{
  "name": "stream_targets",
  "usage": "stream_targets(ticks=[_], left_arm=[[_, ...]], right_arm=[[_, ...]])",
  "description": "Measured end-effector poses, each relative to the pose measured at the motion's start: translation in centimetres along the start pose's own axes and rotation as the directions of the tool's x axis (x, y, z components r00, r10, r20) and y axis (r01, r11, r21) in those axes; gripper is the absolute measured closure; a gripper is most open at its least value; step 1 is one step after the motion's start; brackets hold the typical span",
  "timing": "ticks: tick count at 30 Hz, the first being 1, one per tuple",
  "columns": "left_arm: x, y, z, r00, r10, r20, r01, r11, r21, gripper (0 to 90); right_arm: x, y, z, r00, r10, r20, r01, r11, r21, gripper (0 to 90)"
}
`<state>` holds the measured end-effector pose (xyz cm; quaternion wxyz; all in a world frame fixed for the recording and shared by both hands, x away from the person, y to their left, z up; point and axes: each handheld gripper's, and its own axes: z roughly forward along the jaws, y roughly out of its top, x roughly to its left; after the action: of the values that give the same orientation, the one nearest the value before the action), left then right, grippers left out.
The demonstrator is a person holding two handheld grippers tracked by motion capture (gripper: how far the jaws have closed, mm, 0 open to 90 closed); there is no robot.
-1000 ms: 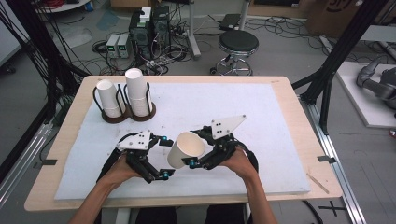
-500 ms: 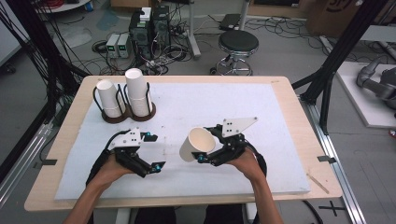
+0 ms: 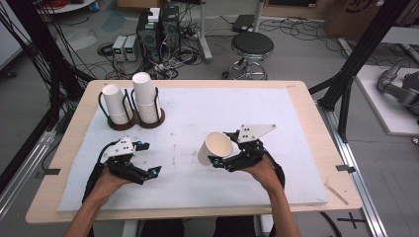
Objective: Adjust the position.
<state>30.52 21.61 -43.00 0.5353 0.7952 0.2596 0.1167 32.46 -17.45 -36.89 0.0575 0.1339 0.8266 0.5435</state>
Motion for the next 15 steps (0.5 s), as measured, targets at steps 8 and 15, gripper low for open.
stream_targets(ticks=[8,15], left_arm=[[0.6,-1.1,-0.2,0.9995,-0.014,-0.028,0.013,0.9997,-0.020,1.7],[0.6,-1.3,0.0,0.9993,-0.018,-0.033,0.018,0.9997,-0.018,1.7]], right_arm=[[0.0,-0.2,-0.1,1.0000,0.005,0.007,-0.005,1.000,0.003,28.0],[0.0,-0.1,-0.3,0.9999,0.002,0.012,-0.002,1.000,-0.002,28.1]])
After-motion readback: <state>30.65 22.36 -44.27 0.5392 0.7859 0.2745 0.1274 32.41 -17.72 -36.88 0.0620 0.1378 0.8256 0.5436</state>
